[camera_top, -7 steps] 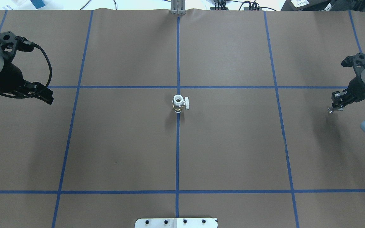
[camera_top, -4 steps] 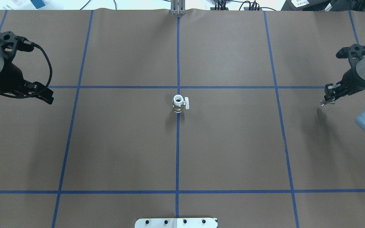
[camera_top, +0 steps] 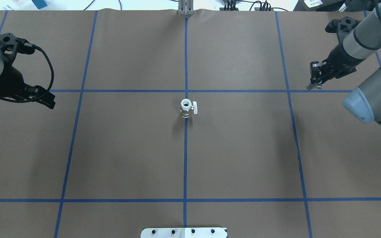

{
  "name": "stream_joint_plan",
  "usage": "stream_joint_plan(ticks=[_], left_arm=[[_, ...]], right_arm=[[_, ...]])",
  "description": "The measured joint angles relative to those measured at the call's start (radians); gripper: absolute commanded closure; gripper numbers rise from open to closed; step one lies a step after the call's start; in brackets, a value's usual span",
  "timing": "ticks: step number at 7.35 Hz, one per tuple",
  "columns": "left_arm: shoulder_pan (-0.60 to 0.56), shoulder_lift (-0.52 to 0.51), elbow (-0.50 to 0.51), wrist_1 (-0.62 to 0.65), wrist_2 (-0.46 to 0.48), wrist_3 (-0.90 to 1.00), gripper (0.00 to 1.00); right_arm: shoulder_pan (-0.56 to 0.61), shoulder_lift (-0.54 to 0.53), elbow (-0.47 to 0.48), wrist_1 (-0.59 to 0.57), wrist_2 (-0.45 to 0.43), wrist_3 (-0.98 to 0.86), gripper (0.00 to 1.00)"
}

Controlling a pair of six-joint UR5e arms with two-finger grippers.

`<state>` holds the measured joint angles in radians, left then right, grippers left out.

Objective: Assemble PPR valve and pipe with both arms
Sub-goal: 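Carry the chrome fitting with the right gripper over the valve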

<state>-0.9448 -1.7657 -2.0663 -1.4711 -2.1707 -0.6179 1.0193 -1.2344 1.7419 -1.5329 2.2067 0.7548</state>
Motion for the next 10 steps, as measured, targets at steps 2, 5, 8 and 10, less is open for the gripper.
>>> stream_joint_plan(ticks=[2,5,8,10], left_arm=[[0.001,0.0,0.004,0.0,0.0,0.001,0.01],[0.001,-0.001,0.01,-0.001,0.0,0.004,0.01],[0.001,-0.001,0.02,-0.002,0.001,0.022,0.01],[0.001,-0.001,0.028,-0.003,0.002,0.025,0.01]], right_arm=[[-0.072,0.12,0.018,-0.057,-0.007,0.136,1.0],[-0.208,0.349,0.012,-0.219,-0.06,0.358,1.0],[-0.332,0.577,-0.124,-0.314,-0.131,0.488,1.0],[-0.379,0.638,-0.19,-0.323,-0.162,0.515,1.0]])
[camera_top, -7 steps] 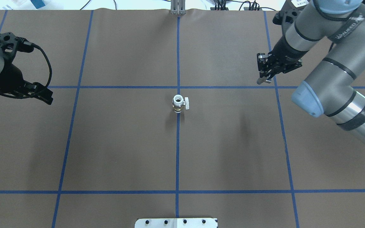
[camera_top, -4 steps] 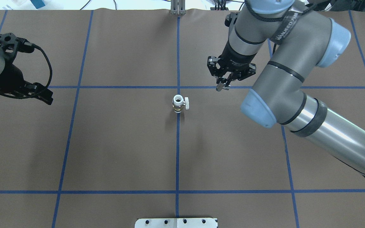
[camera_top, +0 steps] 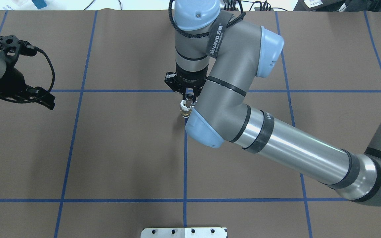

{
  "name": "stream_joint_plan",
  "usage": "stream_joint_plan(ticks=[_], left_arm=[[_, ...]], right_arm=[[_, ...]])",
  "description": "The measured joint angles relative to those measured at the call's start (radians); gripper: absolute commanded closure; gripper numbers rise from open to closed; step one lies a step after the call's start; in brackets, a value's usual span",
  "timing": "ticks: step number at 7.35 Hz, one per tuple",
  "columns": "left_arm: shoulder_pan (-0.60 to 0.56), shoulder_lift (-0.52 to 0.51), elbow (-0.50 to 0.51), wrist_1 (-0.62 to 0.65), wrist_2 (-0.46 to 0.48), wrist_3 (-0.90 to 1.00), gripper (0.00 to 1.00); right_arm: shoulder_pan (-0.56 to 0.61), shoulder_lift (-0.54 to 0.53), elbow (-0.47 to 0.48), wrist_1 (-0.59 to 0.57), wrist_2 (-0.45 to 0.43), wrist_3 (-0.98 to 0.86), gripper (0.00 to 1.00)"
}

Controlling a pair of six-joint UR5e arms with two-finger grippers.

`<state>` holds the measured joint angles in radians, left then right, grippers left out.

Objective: Assemble PPR valve and pipe with both arms
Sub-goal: 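Carry the chrome fitting with the right gripper over the valve, then press the chrome fitting down onto the valve top with the right gripper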

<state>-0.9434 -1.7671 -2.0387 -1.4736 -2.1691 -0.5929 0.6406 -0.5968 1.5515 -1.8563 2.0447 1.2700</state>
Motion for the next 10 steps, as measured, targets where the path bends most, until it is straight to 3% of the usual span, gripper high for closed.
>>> stream_joint_plan(ticks=[4,10], left_arm=[[0.0,-0.001,0.001,-0.001,-0.001,-0.001,0.01],[0.0,0.0,-0.006,-0.001,-0.002,-0.002,0.01]], right_arm=[[-0.016,0.064,-0.115,0.004,-0.035,-0.005,1.0],[-0.013,0.068,-0.151,0.02,-0.046,-0.023,1.0]])
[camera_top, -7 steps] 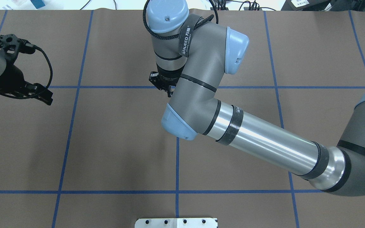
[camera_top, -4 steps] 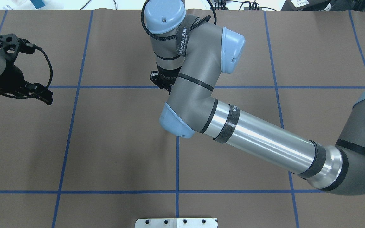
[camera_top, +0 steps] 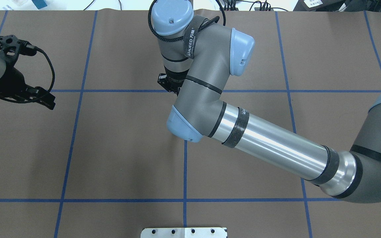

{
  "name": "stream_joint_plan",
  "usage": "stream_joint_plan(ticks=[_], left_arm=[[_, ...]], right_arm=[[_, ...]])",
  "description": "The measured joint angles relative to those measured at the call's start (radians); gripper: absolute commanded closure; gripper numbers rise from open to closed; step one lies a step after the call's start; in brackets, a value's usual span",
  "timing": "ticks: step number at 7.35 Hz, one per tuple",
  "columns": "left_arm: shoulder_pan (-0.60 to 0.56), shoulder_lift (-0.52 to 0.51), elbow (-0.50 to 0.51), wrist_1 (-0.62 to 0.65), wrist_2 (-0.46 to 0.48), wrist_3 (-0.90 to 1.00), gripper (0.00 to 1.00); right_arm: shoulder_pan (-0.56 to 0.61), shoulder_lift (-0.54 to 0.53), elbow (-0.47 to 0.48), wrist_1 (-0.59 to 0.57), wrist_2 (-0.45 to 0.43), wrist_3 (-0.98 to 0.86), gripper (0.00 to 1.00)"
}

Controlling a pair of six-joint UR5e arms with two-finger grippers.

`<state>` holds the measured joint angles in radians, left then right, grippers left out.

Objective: Assemble PPR valve and pipe with both arms
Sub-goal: 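Press the chrome fitting down onto the valve top with the right gripper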

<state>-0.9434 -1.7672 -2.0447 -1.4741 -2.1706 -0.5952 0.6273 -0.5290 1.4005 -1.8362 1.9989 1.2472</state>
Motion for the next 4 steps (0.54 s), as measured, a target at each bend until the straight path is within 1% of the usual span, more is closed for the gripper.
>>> stream_joint_plan(ticks=[4], left_arm=[[0.0,0.0,0.001,0.0,0.0,-0.001,0.01]], right_arm=[[0.001,0.0,-0.021,0.025,-0.004,-0.003,1.0]])
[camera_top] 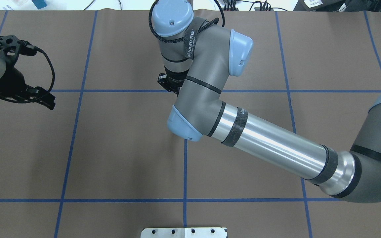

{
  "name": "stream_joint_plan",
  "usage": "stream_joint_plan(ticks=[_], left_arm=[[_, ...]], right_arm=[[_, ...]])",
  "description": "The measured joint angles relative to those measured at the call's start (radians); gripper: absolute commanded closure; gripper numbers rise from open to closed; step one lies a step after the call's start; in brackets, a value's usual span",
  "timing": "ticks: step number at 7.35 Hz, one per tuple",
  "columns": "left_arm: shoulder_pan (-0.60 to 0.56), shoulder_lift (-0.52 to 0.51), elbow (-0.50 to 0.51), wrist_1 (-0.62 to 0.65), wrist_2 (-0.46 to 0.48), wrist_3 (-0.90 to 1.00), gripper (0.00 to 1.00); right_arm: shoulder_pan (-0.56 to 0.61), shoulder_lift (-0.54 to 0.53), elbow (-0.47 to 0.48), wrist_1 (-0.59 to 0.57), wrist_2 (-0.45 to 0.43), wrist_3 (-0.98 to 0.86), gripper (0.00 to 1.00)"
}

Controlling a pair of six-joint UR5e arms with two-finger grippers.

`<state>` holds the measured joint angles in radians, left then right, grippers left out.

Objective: Assemble PPR valve and pipe with both arms
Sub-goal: 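Press the chrome fitting down onto the valve top with the right gripper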

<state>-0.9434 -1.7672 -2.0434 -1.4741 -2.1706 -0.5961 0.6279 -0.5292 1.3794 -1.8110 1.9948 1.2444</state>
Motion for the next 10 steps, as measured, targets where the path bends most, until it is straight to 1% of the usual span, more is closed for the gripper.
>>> stream_joint_plan(ticks=[10], left_arm=[[0.0,-0.002,0.0,0.0,0.0,-0.002,0.01]], right_arm=[[-0.001,-0.001,-0.019,0.007,-0.004,-0.003,1.0]])
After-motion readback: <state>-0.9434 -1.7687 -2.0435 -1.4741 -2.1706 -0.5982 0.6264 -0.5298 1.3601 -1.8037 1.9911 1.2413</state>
